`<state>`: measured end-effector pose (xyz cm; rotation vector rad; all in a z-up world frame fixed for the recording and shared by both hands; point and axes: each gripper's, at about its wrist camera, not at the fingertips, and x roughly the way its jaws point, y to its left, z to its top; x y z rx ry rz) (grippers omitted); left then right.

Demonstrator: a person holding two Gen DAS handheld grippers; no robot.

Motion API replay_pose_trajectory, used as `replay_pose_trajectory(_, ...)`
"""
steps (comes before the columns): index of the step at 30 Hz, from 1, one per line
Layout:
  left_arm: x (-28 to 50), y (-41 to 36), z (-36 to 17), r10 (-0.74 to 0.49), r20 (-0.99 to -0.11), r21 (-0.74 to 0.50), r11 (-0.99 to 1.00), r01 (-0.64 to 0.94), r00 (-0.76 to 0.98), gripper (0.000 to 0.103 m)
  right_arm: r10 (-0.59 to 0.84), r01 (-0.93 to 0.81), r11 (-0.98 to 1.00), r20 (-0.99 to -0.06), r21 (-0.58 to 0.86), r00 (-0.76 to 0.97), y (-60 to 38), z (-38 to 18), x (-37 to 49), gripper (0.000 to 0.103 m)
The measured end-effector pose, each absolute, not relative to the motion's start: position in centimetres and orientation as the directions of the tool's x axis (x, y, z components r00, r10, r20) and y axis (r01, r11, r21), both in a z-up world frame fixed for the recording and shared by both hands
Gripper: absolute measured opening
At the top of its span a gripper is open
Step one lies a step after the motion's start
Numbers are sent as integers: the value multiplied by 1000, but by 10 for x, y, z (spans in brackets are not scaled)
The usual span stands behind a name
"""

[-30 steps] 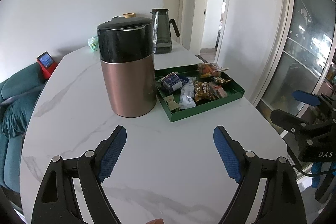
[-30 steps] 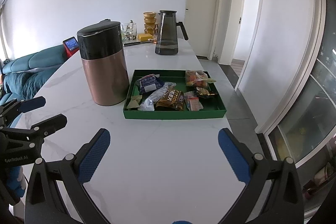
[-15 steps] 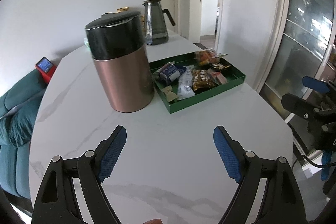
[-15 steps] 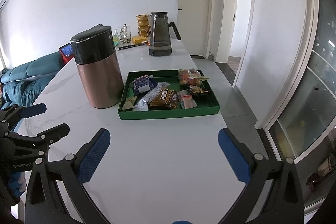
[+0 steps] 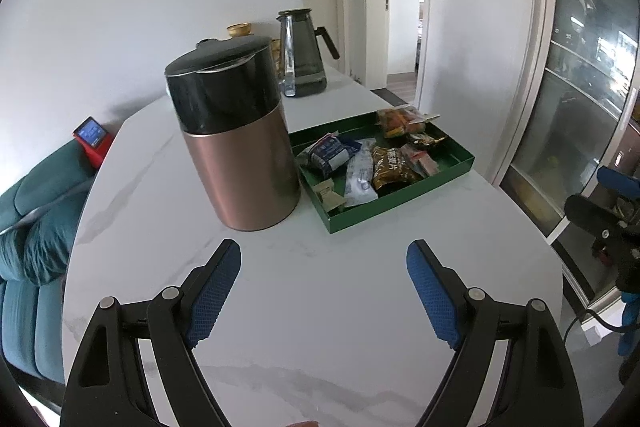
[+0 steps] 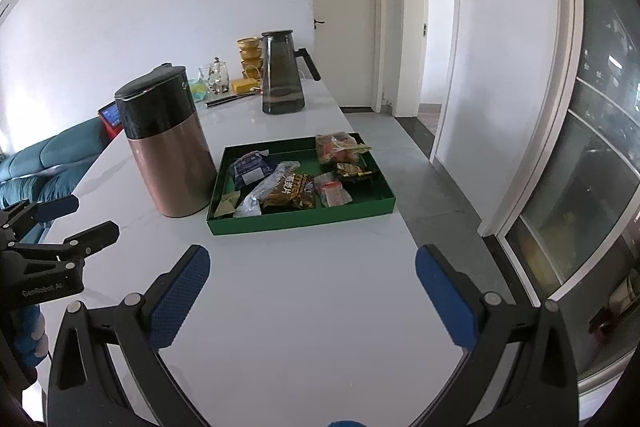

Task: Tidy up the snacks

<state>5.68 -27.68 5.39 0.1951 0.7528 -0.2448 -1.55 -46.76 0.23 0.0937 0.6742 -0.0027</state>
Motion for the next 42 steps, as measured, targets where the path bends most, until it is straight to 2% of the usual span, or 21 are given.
replay_pose_trajectory(14, 65, -272, 49, -185, -709, 54, 948, 314, 680, 81, 40, 34, 995, -661, 99, 749, -462, -13, -13, 103)
replay_pose_trajectory(42, 67, -267, 21, -152, -754, 68, 949, 307, 638, 81, 50, 34, 994, -713, 104, 699, -455, -35, -5, 103)
